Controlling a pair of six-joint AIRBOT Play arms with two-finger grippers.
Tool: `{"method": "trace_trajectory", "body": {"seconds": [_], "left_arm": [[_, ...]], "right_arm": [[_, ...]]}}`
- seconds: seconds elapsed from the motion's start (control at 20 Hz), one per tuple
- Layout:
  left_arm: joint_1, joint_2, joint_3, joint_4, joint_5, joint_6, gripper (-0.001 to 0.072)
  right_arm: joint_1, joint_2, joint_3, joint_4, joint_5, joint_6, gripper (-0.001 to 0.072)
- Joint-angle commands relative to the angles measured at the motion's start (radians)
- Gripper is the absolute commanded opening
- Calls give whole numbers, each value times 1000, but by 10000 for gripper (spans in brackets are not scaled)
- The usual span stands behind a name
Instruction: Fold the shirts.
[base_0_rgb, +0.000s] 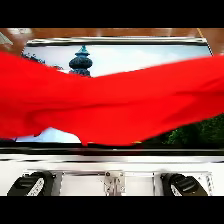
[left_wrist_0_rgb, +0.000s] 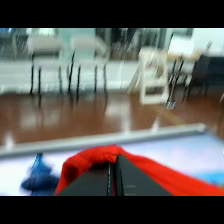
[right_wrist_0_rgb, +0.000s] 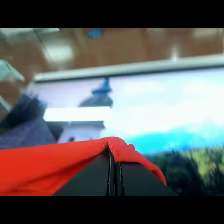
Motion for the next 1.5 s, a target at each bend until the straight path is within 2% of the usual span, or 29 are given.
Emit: {"method": "trace_trajectory", "body": {"seconds": [0.0, 0.15, 0.3, 0.45, 0.6, 0.7, 0.8, 0.9, 1.05, 1.3, 1.35, 1.4, 1.45], "left_arm": [[1, 8, -36, 166, -213, -29, 38], [1, 8, -146, 250, -236, -29, 38], [1, -3, -307, 269, -186, -2, 38], [1, -25, -509, 269, 14, 1, 38], [0, -90, -687, 269, 253, 1, 39], [0, -171, -772, 266, 385, 1, 38], [0, -269, -813, 265, 471, -3, 38], [0, -391, -815, 224, 502, -3, 38], [0, -562, -815, 48, 504, -3, 39], [0, -806, -815, -192, 399, -3, 39], [0, -830, -815, -213, 377, -3, 39], [1, -843, -815, -228, 364, -3, 69], [3, -842, -813, -230, 356, -3, 261]], "right_arm": [[0, -17, 6, -73, 253, 64, 57], [0, -89, -24, -74, 401, 66, 57], [0, -176, -171, -82, 369, 31, 58], [0, -294, -337, -207, 161, -3, 57], [-18, -478, -390, -308, -158, 7, 57], [-55, -599, -390, -298, -343, 50, 57], [-97, -701, -390, -286, -475, 140, 57], [-129, -774, -390, -252, -540, 179, 58], [-143, -864, -391, -189, -540, 179, 58], [-143, -972, -391, 8, -494, 180, 59], [-143, -981, -390, 42, -497, 179, 78], [-143, -984, -390, 61, -508, 179, 228], [-145, -980, -389, 61, -513, 174, 504]]}}
